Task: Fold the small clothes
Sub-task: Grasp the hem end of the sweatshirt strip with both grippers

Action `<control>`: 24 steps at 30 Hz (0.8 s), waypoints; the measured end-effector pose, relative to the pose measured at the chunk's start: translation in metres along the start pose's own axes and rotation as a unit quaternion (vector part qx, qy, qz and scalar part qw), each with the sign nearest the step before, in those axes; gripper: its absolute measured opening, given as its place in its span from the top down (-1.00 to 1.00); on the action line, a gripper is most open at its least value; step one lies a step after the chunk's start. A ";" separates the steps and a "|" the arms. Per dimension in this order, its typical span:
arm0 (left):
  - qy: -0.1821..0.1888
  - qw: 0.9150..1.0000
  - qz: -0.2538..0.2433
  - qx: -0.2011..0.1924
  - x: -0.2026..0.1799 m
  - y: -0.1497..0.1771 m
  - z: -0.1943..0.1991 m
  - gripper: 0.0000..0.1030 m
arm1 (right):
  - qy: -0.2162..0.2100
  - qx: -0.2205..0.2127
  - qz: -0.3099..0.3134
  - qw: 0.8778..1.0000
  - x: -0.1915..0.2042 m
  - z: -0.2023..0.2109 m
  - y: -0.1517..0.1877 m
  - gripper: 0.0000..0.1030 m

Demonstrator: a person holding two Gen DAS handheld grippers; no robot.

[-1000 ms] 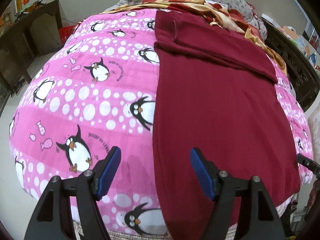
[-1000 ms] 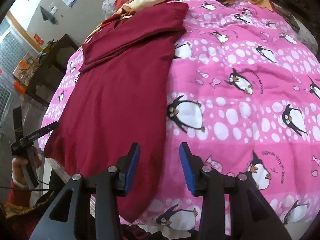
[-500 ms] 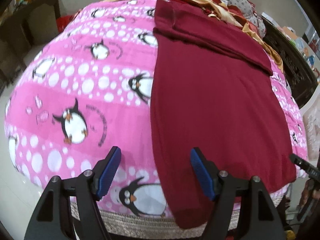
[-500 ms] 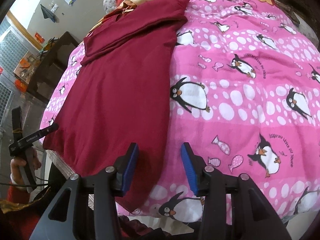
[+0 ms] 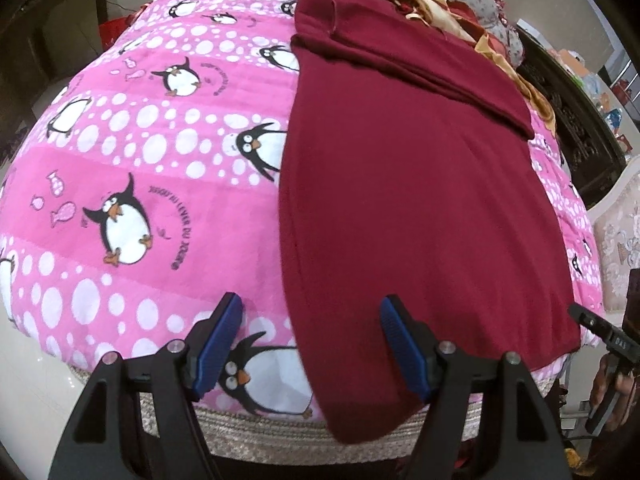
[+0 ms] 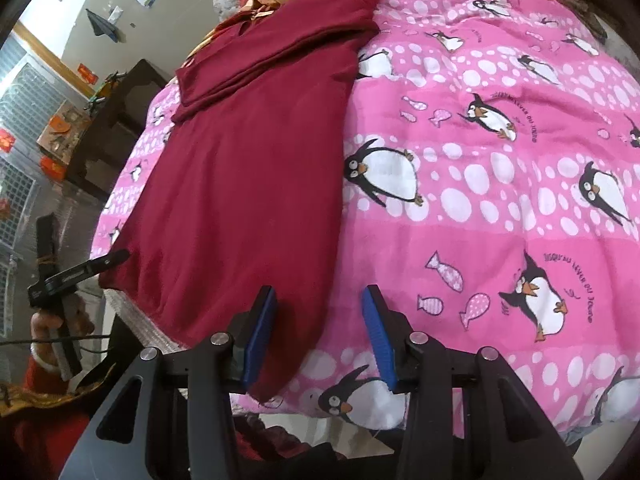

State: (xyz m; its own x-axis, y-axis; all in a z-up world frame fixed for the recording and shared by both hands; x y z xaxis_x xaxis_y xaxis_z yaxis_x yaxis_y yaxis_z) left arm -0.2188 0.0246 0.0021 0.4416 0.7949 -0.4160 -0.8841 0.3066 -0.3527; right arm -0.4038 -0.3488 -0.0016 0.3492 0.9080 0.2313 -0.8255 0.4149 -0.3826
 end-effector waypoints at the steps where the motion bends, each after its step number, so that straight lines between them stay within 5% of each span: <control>1: -0.001 1.000 -0.001 0.001 0.000 -0.001 -0.002 -0.46 | -0.002 0.000 0.006 1.000 0.002 0.000 0.001 -0.37; 5: -0.007 1.000 -0.010 0.008 -0.003 -0.002 -0.006 -0.47 | -0.009 -0.004 0.020 1.000 0.007 0.003 0.005 -0.35; 9: -0.012 1.000 -0.012 0.016 -0.004 -0.002 -0.008 -0.47 | -0.051 -0.009 0.043 0.998 0.015 0.013 0.006 0.04; 24: -0.028 0.999 -0.022 0.030 -0.014 -0.003 -0.024 -0.73 | -0.067 0.002 0.036 0.997 0.018 -0.004 0.007 -0.17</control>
State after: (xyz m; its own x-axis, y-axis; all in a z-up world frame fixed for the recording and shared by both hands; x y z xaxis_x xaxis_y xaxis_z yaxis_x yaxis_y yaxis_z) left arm -0.2189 0.0001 -0.0111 0.4727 0.8070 -0.3539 -0.8722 0.3710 -0.3189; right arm -0.4017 -0.3288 -0.0033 0.2276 0.9192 0.3214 -0.8478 0.3494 -0.3990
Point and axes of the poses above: each gripper's, at about its wrist camera, not at the fingertips, and z roughly against the way its jaws point, x to its left, y to its underside, the point moved 3 cm from there along -z, roughly the way its jaws point, and after that the axes turned 14 degrees about y, right-handed, at the moved point
